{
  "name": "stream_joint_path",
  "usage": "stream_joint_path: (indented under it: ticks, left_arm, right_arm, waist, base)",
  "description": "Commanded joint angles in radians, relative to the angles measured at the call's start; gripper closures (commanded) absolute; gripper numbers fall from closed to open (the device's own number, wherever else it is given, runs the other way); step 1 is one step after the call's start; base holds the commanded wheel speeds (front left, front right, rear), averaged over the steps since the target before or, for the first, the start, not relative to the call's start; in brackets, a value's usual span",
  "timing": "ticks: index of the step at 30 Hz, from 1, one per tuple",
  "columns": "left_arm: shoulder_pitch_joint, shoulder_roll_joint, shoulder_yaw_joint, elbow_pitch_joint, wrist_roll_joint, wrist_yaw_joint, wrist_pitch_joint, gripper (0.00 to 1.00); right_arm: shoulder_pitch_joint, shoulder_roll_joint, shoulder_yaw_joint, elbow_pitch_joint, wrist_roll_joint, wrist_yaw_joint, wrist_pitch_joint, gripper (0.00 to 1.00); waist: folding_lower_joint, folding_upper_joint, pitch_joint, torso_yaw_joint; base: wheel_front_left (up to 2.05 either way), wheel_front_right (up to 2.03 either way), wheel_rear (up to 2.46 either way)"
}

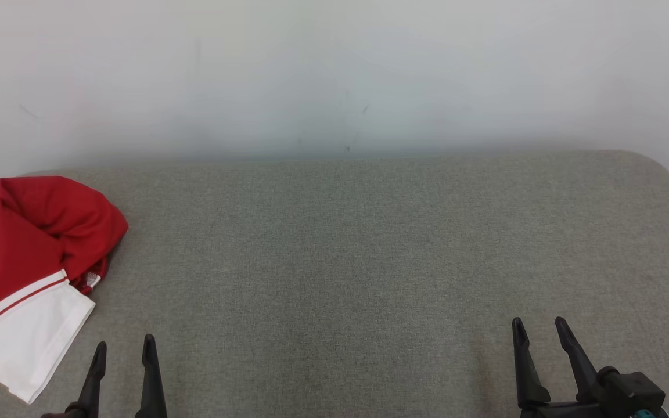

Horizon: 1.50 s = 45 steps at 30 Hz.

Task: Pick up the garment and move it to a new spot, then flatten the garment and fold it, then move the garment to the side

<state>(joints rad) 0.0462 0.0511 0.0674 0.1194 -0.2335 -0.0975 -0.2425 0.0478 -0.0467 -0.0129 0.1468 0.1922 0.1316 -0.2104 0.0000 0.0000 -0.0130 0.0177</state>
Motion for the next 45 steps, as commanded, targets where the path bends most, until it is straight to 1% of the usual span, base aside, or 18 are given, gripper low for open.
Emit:
stream_joint_path:
  ticks: [1, 12, 15, 28, 45]
  left_arm:
    - [0.014, -0.001, 0.006, -0.006, 0.020, -0.001, -0.006, 0.00]
    - [0.039, -0.001, 0.035, -0.013, 0.092, -0.006, -0.016, 0.00]
    - [0.044, -0.001, 0.040, -0.011, 0.111, -0.009, -0.021, 0.00]
    - [0.053, -0.002, 0.051, -0.014, 0.112, -0.022, -0.021, 0.00]
    - [0.048, -0.002, 0.048, -0.007, 0.115, -0.025, -0.021, 0.00]
  right_arm:
    - [0.010, -0.005, 0.005, -0.004, -0.017, -0.001, -0.007, 0.00]
    - [0.027, -0.005, 0.022, -0.009, -0.091, -0.002, -0.039, 0.00]
    - [0.031, -0.005, 0.023, -0.012, -0.096, -0.002, -0.048, 0.00]
    - [0.035, -0.005, 0.015, -0.015, 0.021, -0.002, -0.057, 0.00]
    - [0.029, -0.005, 0.014, -0.008, 0.033, -0.002, -0.057, 0.00]
  waist:
    - [0.0000, 0.0000, -0.001, 0.000]
    - [0.0000, 0.0000, -0.003, 0.001]
    - [0.0000, 0.0000, -0.003, 0.002]
    - [0.0000, 0.0000, -0.006, 0.004]
    - [0.0000, 0.0000, -0.007, 0.010]
  base:
    - [0.00, 0.00, 0.00]
    - [0.00, 0.00, 0.00]
    - [0.00, 0.00, 0.00]
    - [0.00, 0.00, 0.00]
    - [0.00, 0.00, 0.00]
